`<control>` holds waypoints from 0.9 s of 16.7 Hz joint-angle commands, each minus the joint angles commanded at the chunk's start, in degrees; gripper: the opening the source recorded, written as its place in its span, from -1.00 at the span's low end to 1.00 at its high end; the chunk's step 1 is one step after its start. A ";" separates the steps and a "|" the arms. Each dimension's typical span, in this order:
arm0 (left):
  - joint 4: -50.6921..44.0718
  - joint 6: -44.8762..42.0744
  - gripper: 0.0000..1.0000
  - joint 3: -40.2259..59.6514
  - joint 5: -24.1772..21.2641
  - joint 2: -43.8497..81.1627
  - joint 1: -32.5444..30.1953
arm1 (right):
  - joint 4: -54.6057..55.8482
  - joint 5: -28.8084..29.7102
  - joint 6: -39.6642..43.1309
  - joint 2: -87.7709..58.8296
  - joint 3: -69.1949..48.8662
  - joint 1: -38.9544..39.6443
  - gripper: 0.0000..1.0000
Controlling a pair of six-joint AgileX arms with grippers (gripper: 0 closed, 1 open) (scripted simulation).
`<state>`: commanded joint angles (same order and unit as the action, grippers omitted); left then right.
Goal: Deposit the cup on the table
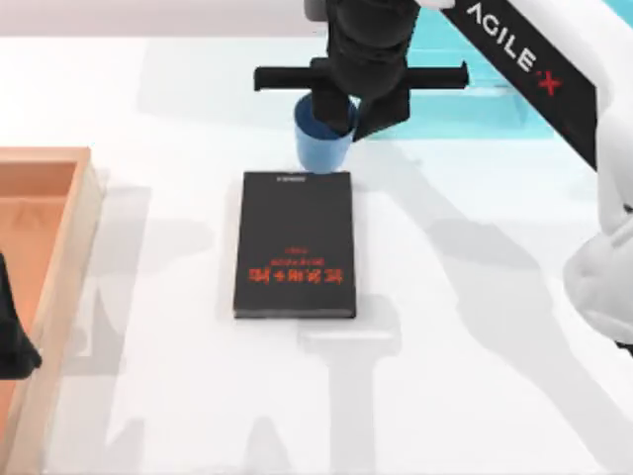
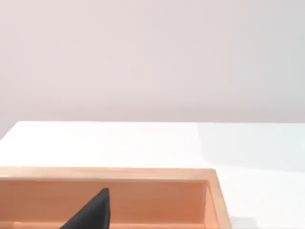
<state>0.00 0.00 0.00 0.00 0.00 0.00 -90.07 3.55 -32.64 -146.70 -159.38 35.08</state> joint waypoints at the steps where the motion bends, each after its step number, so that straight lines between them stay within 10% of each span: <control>1: 0.00 0.00 1.00 0.00 0.00 0.00 0.00 | 1.71 -0.77 1.62 3.75 5.38 -1.18 -1.00; 15: 0.00 0.00 1.00 0.00 0.00 0.00 0.00 | 20.22 -3.71 19.33 46.51 75.66 -21.81 -1.00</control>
<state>0.00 0.00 0.00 0.00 0.00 0.00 -69.85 -0.16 -13.31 -100.20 -83.72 13.27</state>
